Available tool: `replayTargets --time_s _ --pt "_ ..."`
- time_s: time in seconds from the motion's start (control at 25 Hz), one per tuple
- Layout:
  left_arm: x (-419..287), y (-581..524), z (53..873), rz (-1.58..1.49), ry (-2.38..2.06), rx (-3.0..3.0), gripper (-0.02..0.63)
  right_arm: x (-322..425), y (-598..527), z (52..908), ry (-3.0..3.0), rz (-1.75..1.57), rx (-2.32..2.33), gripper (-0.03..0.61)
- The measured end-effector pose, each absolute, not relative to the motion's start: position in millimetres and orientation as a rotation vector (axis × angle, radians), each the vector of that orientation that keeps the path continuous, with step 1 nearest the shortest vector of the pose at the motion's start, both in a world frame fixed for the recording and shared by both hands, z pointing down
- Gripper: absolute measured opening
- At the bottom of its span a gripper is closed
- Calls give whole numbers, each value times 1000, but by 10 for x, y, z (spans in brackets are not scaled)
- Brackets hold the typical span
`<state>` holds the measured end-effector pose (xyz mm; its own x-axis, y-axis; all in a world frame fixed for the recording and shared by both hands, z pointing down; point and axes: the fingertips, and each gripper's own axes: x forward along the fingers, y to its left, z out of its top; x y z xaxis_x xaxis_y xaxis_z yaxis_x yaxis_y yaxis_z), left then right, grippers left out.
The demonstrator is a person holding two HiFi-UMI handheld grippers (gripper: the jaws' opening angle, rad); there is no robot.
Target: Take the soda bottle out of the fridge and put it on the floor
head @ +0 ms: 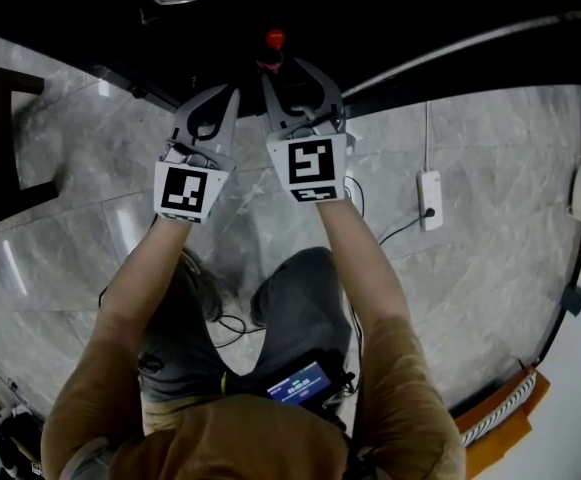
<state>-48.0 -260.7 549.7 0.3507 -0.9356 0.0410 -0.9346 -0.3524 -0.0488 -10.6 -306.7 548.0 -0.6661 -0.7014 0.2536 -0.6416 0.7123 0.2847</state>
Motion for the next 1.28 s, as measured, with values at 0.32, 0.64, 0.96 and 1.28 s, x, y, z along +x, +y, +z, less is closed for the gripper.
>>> replayTargets --time_s 0.32,0.64,0.96,1.28 --pt "-418 -2592 5829 -174 1779 -2614 0 -109 -3197 5789 -2565 -250 1097 161" --pt "-407 -2682 5935 -192 1693 -2586 0 -192 -3319 5999 -2559 -292 1150 212" --pt "-375 -2702 5998 -238 1584 -2577 0 -190 -3426 6265 -2543 -238 1139 254" --pt "-403 -2779 6021 -183 1599 -2610 2 -325 -3509 6295 -2580 -242 1152 265"
